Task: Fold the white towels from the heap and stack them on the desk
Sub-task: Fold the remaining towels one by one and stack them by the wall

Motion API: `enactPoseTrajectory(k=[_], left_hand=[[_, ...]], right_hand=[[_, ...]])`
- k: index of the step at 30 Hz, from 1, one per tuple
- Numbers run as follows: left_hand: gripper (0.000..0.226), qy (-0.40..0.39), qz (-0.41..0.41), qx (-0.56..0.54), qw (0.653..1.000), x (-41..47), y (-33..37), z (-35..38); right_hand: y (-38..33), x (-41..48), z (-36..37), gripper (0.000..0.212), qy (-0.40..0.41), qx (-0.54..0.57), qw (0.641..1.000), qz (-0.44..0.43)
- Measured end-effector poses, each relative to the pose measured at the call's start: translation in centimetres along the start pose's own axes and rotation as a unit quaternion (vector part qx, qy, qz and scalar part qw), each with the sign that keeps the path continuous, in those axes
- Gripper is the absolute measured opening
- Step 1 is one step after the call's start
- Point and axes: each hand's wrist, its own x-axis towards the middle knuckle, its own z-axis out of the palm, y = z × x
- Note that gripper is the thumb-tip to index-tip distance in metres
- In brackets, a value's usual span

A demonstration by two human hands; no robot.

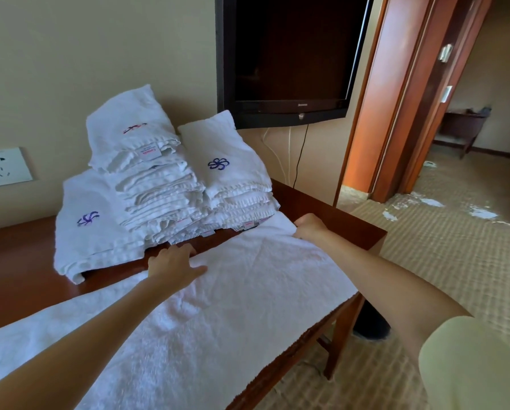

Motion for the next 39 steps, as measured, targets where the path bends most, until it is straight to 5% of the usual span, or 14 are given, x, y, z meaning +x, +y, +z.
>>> enactPoseTrajectory(k=[4, 9, 15, 20, 24, 28, 32, 39], left_hand=[[0.05, 0.029, 0.001, -0.015, 0.999, -0.7, 0.0, -0.4], [0.049, 0.082, -0.002, -0.041, 0.996, -3.1, 0.7, -1.8], [0.014, 0.174, 0.102, -0.1, 0.974, -8.2, 2.7, -3.8], [0.015, 0.169, 0.195, -0.083, 0.962, -12.3, 5.5, -4.5], [0.018, 0.114, 0.261, -0.04, 0.958, -14.3, 8.3, -3.4], [0.026, 0.042, 0.299, 0.051, 0.952, -14.8, 9.4, -0.9], [0.023, 0.054, 0.301, 0.029, 0.952, -15.0, 9.1, 0.5], [0.022, 0.085, 0.332, -0.013, 0.939, -14.6, 9.1, 0.1]], right_hand=[[0.5, -1.1, -0.3, 0.019, 0.04, 0.064, 0.996, -0.045], [0.9, -4.0, -1.9, 0.035, 0.059, 0.269, 0.958, -0.085], [3.9, -7.0, -3.9, 0.035, 0.048, 0.46, 0.886, 0.005], [6.0, -9.5, -4.6, 0.031, 0.021, 0.584, 0.805, 0.101], [7.7, -10.0, -5.2, 0.015, -0.006, 0.552, 0.829, 0.091], [8.9, -10.1, -6.3, 0.029, -0.043, 0.517, 0.846, 0.126], [9.6, -10.3, -6.8, 0.039, -0.071, 0.385, 0.918, 0.063], [10.0, -9.7, -5.9, 0.04, 0.035, 0.257, 0.965, -0.041]])
